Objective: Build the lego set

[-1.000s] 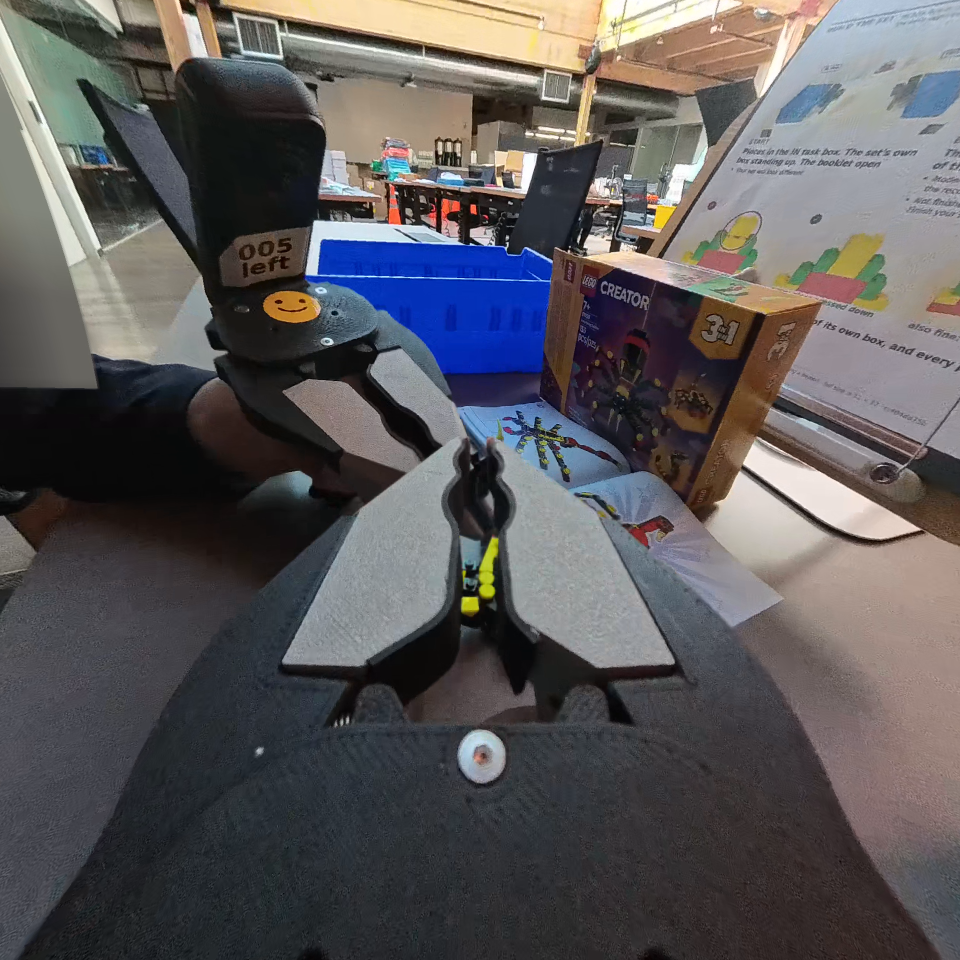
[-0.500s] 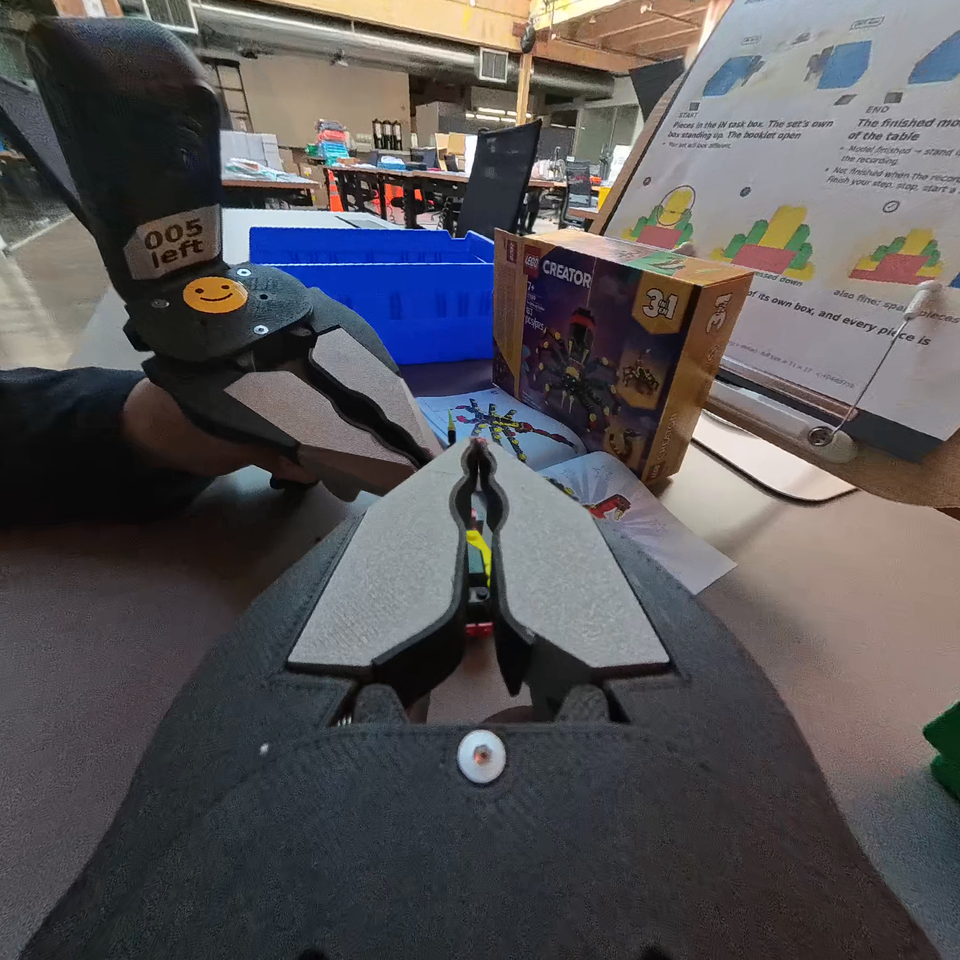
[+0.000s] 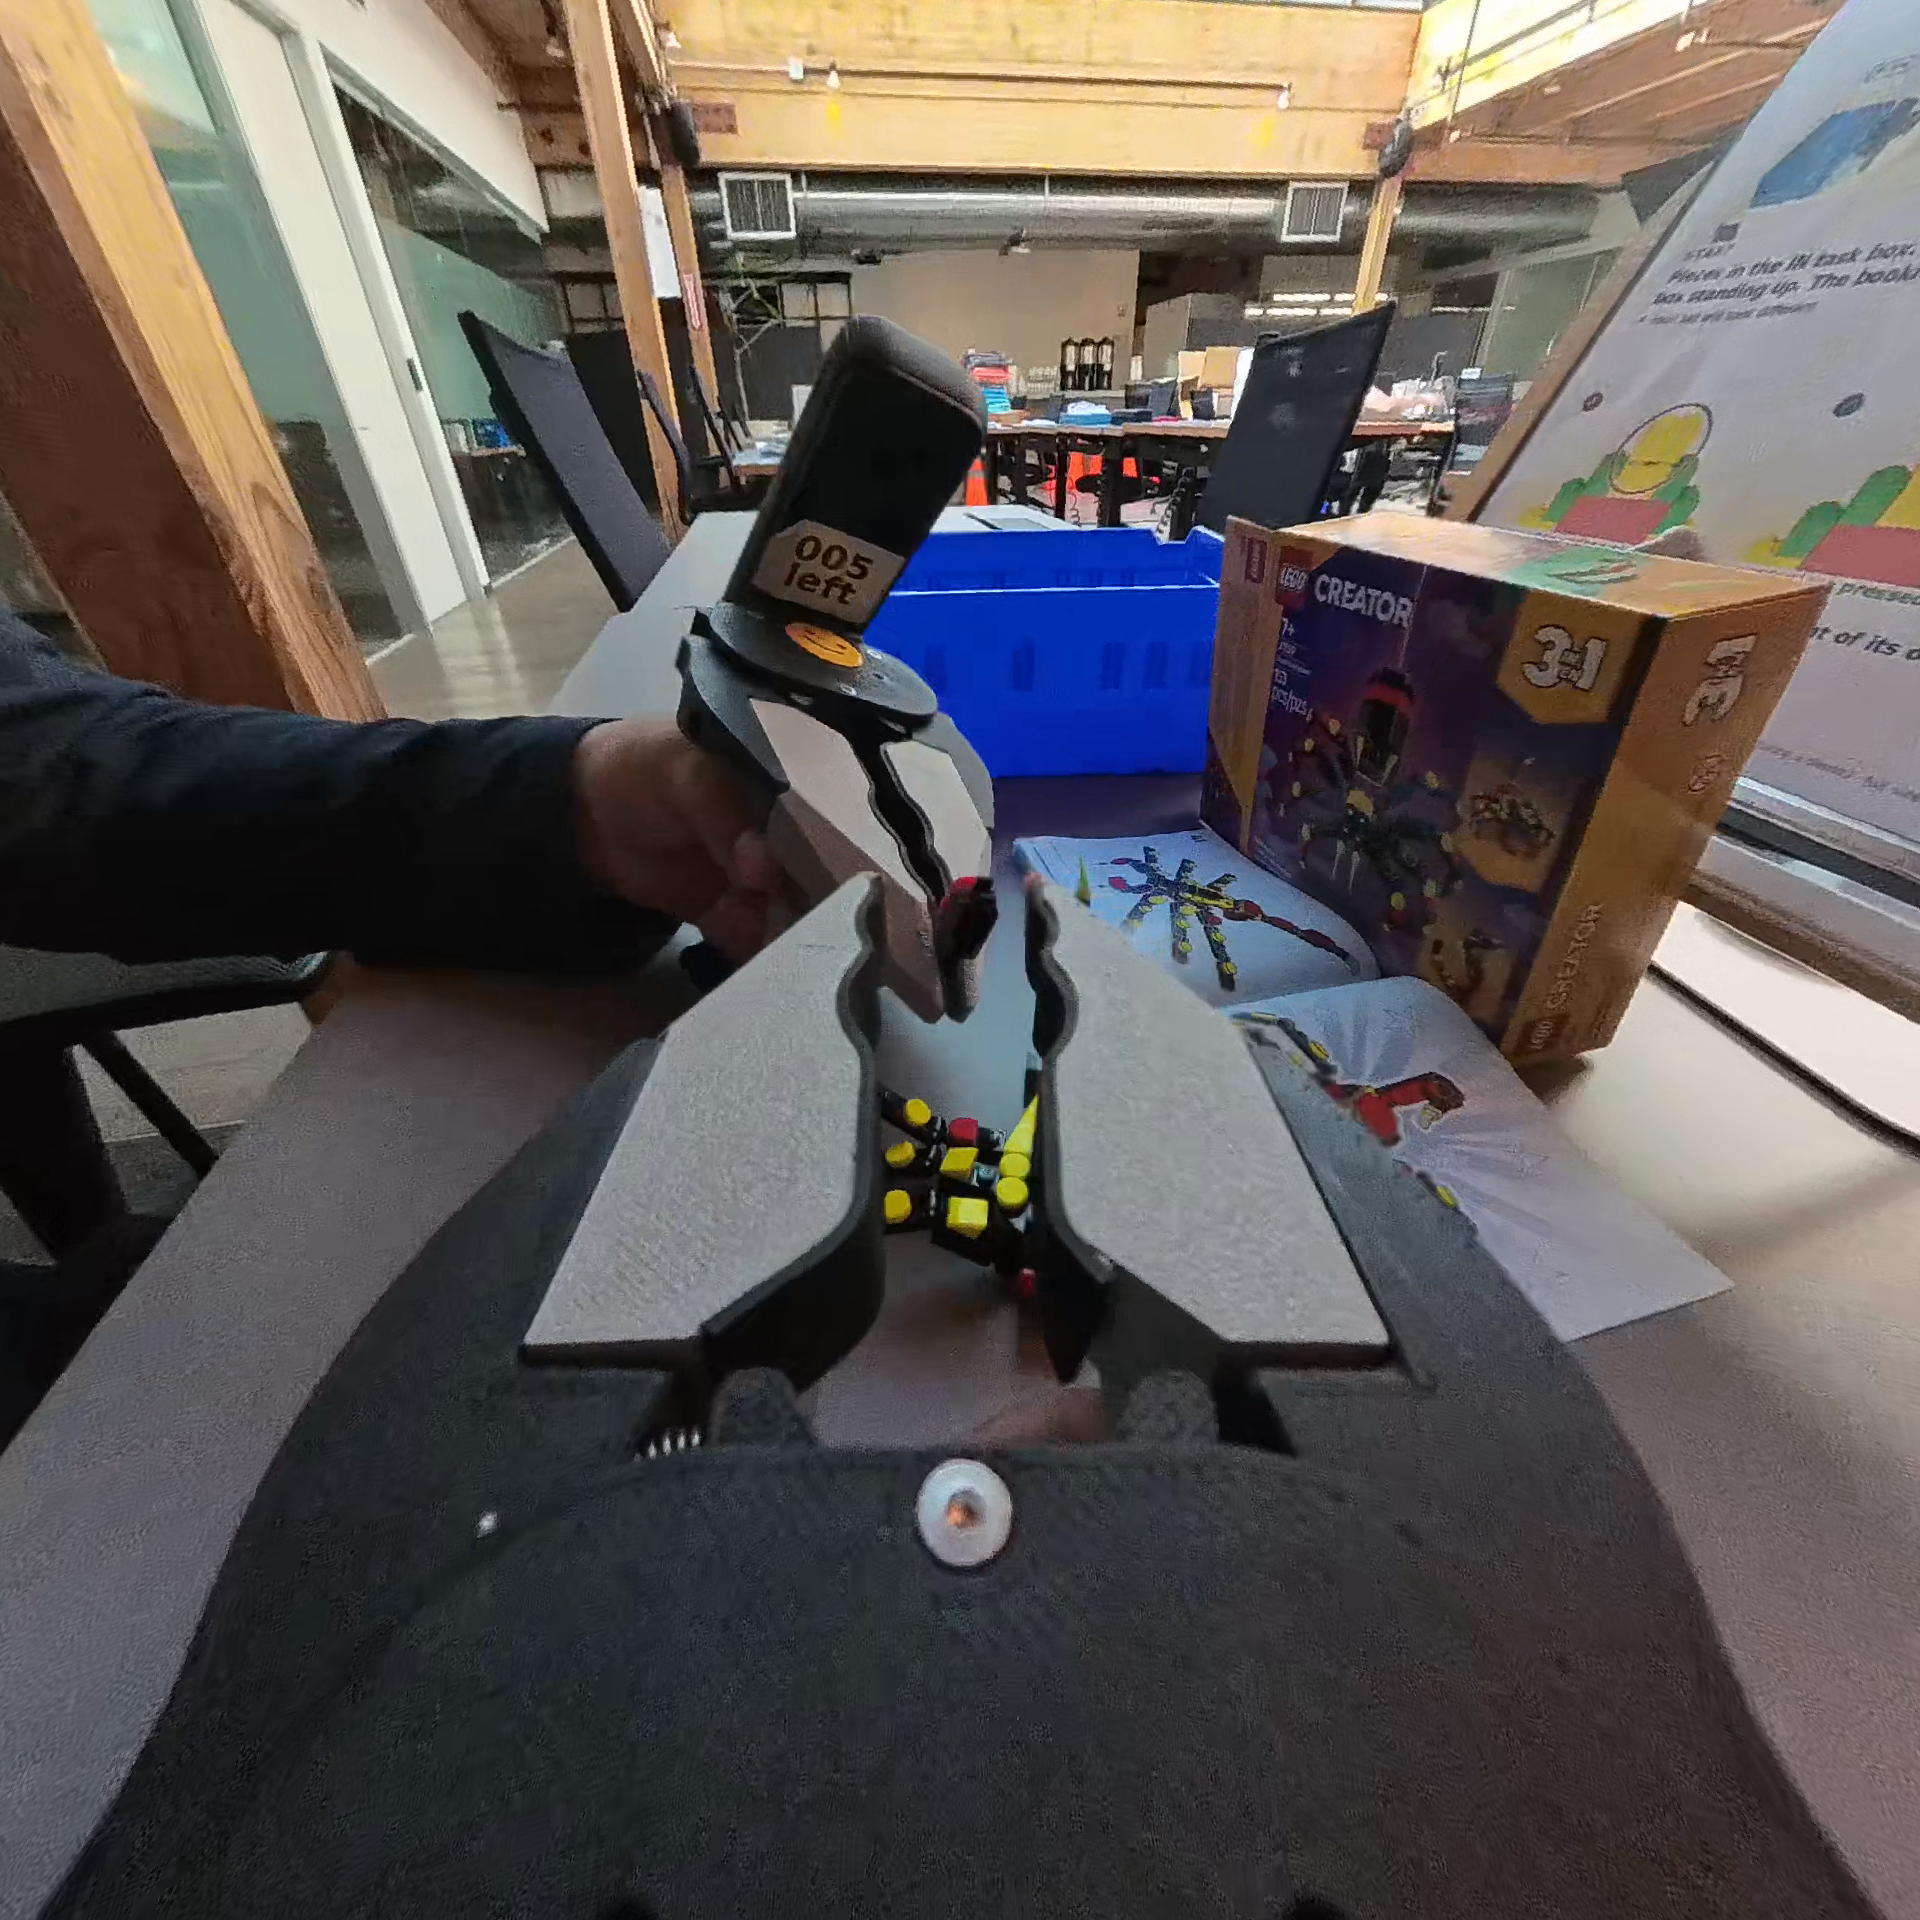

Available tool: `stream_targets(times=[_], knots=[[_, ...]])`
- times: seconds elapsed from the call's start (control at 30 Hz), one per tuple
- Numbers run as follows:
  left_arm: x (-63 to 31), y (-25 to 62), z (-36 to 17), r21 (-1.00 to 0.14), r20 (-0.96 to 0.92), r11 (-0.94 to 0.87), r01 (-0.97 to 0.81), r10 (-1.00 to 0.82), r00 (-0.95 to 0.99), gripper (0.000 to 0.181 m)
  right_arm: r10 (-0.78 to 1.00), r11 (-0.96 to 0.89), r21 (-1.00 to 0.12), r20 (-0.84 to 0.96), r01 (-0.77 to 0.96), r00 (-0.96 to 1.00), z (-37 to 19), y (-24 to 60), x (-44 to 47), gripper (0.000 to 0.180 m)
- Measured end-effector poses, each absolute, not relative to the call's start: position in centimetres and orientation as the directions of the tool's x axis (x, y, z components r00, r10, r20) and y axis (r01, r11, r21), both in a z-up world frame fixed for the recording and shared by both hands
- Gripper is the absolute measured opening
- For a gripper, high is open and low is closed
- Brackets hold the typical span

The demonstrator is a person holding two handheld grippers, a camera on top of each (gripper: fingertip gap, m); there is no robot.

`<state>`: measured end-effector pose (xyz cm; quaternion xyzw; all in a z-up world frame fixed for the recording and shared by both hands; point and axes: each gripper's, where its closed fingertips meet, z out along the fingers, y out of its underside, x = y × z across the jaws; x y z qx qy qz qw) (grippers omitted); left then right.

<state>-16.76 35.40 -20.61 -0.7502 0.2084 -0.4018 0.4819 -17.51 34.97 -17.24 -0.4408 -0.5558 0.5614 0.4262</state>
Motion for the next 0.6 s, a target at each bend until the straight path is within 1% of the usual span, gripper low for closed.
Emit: stream_targets(times=[0.07, 0.13, 0.17, 0.27, 0.3, 0.37, 0.43, 0.47, 0.6], knots=[[-16.3, 35.0, -20.7, -0.884, 0.417, -0.462, 0.072, -0.71, 0.567, 0.0, 0.963, -0.016, -0.999, -0.027, 0.042, -0.268, -17.7, 34.5, -17.8, 0.022], [-15.9, 34.7, -20.9, -0.876, 0.427, -0.479, 0.057, -0.715, 0.554, 0.0, 0.95, -0.018, -0.998, -0.034, 0.053, -0.31, -17.8, 33.9, -17.6, 0.008], [-15.8, 34.6, -21.0, -0.874, 0.428, -0.484, 0.049, -0.717, 0.55, 0.0, 0.947, -0.023, -0.998, -0.039, 0.056, -0.318, -17.8, 33.8, -17.5, 0.004], [-15.6, 34.6, -21.1, -0.873, 0.426, -0.485, 0.046, -0.714, 0.555, 0.0, 0.945, -0.057, -0.995, -0.08, 0.081, -0.317, -17.8, 34.1, -17.4, 0.004], [-15.5, 34.7, -20.9, -0.872, 0.434, -0.485, 0.06, -0.713, 0.551, 0.0, 0.942, -0.085, -0.993, -0.107, 0.08, -0.318, -17.6, 34.2, -17.3, 0.003], [-15.3, 34.6, -20.5, -0.871, 0.45, -0.484, 0.085, -0.715, 0.535, 0.0, 0.92, -0.213, -0.974, -0.227, 0.078, -0.32, -17.2, 35.0, -17.1, 0.003], [-15.1, 34.4, -20.4, -0.872, 0.447, -0.483, 0.077, -0.723, 0.527, 0.0, 0.839, -0.381, -0.919, -0.389, 0.102, -0.38, -16.8, 35.4, -16.5, 0.003], [-15.0, 34.4, -20.5, -0.876, 0.436, -0.479, 0.064, -0.725, 0.533, 0.0, 0.813, -0.436, -0.895, -0.437, 0.093, -0.384, -16.5, 35.9, -16.3, 0.003], [-14.8, 34.4, -21.3, -0.882, 0.392, -0.471, 0.006, -0.727, 0.563, 0.0, 0.785, -0.499, -0.859, -0.503, 0.11, -0.363, -16.7, 37.0, -16.1, 0.002]])
